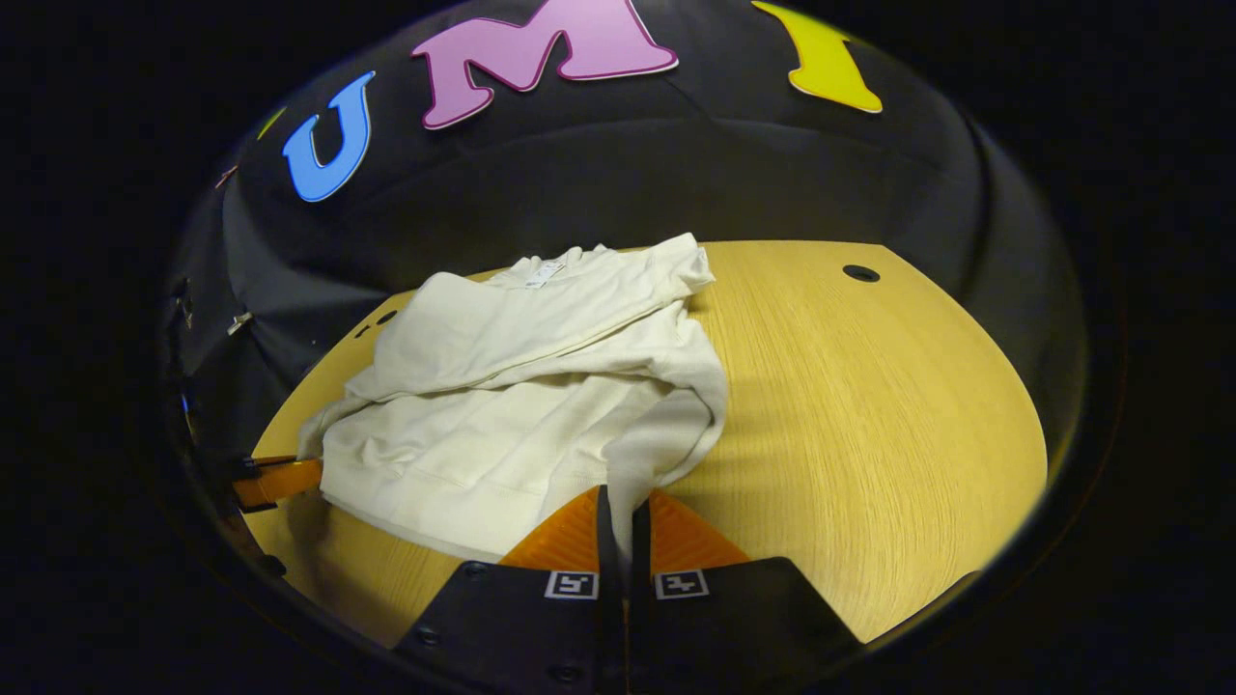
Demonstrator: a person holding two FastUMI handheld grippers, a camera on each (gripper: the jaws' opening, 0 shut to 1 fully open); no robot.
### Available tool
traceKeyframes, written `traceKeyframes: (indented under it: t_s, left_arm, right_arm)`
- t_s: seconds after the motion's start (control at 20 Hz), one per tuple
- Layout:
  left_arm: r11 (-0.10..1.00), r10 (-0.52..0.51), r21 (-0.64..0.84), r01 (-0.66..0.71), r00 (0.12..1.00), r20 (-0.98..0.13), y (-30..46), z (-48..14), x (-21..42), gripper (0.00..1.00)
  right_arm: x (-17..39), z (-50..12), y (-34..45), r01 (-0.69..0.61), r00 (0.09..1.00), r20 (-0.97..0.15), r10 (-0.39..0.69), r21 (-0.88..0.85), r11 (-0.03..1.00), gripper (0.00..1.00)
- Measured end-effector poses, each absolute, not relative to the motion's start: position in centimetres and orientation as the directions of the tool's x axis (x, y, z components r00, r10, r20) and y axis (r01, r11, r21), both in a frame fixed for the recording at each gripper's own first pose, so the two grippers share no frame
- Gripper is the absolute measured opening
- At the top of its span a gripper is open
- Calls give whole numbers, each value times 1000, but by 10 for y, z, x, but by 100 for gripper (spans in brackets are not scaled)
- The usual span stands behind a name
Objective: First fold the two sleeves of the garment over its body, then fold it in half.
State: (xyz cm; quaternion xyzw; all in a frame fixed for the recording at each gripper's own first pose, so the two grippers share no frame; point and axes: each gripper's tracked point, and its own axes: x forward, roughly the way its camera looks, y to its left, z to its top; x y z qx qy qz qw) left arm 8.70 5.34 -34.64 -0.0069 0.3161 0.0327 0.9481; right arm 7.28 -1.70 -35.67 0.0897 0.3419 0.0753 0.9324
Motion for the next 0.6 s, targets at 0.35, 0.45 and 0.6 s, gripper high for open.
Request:
traceKeyframes:
  t_s: [0.35, 0.45, 0.6]
  left_arm:
    - [995, 31, -69, -73, 878, -478, 55, -285, 151, 6]
    - [995, 32, -71, -70, 900, -436, 57, -267, 175, 6]
    - [995, 50, -56, -77, 920, -388, 68, -245, 213, 6]
  right_arm:
    - [149, -316, 16, -116, 847, -486, 216, 228, 967, 6]
    - [177, -301, 19, -111, 874, -437, 214, 248, 962, 6]
    - [223, -279, 15, -111, 911, -367, 186, 217, 970, 6]
